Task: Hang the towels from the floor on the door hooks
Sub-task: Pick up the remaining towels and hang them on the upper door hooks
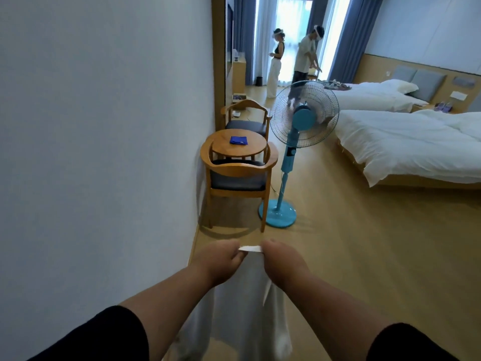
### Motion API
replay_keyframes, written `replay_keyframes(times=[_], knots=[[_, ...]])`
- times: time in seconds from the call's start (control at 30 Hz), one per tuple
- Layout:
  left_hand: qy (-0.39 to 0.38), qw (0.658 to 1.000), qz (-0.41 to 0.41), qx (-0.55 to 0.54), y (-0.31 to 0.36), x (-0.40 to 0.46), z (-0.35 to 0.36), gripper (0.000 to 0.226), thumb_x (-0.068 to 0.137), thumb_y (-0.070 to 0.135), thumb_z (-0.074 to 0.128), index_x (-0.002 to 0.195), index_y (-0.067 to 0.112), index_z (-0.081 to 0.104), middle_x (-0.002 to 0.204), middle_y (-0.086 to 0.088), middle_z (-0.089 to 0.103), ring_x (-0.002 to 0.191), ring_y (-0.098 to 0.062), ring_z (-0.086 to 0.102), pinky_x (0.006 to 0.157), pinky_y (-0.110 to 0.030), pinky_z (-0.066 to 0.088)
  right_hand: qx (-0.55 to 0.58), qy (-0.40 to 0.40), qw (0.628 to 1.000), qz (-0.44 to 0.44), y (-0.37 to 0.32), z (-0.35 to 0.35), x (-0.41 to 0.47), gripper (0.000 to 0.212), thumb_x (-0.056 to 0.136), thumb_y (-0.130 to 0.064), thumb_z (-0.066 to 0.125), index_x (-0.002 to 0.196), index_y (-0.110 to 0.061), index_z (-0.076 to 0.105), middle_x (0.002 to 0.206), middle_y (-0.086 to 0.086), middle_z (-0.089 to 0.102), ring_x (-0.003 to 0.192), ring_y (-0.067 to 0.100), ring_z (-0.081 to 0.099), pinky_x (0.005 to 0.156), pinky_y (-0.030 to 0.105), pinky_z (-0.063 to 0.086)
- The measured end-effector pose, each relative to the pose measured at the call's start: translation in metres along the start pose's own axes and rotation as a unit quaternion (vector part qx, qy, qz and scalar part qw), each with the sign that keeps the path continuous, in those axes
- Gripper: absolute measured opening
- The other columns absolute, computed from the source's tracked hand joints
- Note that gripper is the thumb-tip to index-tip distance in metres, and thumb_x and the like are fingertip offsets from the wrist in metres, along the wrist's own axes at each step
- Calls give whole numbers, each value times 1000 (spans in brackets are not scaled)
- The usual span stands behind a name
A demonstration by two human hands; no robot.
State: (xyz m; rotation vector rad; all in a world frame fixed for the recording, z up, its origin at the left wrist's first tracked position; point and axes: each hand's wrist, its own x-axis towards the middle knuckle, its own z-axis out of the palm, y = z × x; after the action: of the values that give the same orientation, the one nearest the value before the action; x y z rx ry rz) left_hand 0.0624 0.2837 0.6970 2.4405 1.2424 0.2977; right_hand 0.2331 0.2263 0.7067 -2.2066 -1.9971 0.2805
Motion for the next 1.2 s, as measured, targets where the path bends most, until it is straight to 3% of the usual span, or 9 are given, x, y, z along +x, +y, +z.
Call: replay_keyframes(times=[0.13, 0.23, 0.33, 0.6, 0.87, 1.2], knots=[[45, 997, -47, 40, 12, -30, -1, 37, 94, 53, 35, 86, 25, 57, 83, 6, 64, 73, -16, 60, 64, -34, 52, 25, 25, 998, -54, 11, -2, -11, 9, 95, -25, 50, 101, -26, 57, 100, -3, 63, 87, 15, 57, 75, 29, 48], [71, 991, -90, 76, 29, -63, -2, 30, 98, 49, 35, 86, 26, 50, 94, 1, 66, 82, -20, 61, 61, -29, 39, 32, 22, 992, -118, 11, -4, -21, 9, 94, -27, 52, 100, -27, 58, 98, -5, 61, 86, 14, 58, 72, 28, 48], [96, 979, -149, 104, 46, -98, 1, 35, 99, 47, 33, 97, 20, 55, 102, -5, 66, 91, -25, 62, 63, -29, 35, 3, 17, 985, -171, 2, -4, -30, 11, 93, -24, 51, 100, -25, 59, 100, -2, 64, 91, 20, 63, 76, 35, 54], [171, 923, -333, 95, 58, -233, -11, 38, 98, 52, 36, 79, 20, 44, 86, -6, 64, 77, -26, 58, 58, -31, 34, 55, -21, 945, -322, -78, 0, -82, 29, 96, -15, 37, 116, -21, 57, 109, 4, 64, 98, 25, 61, 79, 32, 46], [249, 808, -527, 89, 98, -442, 6, 38, 97, 52, 39, 75, 21, 41, 82, -6, 63, 78, -25, 58, 59, -32, 34, 82, -105, 864, -486, -202, 31, -215, 34, 93, -16, 33, 118, -27, 54, 107, -1, 64, 94, 21, 59, 75, 30, 44], [318, 616, -717, 71, 263, -739, 84, 37, 99, 50, 33, 79, 20, 44, 69, 4, 47, 68, -21, 50, 57, -31, 31, 74, -168, 677, -713, -298, 60, -525, 32, 96, -18, 33, 117, -28, 55, 99, -4, 64, 85, 16, 58, 74, 26, 45]])
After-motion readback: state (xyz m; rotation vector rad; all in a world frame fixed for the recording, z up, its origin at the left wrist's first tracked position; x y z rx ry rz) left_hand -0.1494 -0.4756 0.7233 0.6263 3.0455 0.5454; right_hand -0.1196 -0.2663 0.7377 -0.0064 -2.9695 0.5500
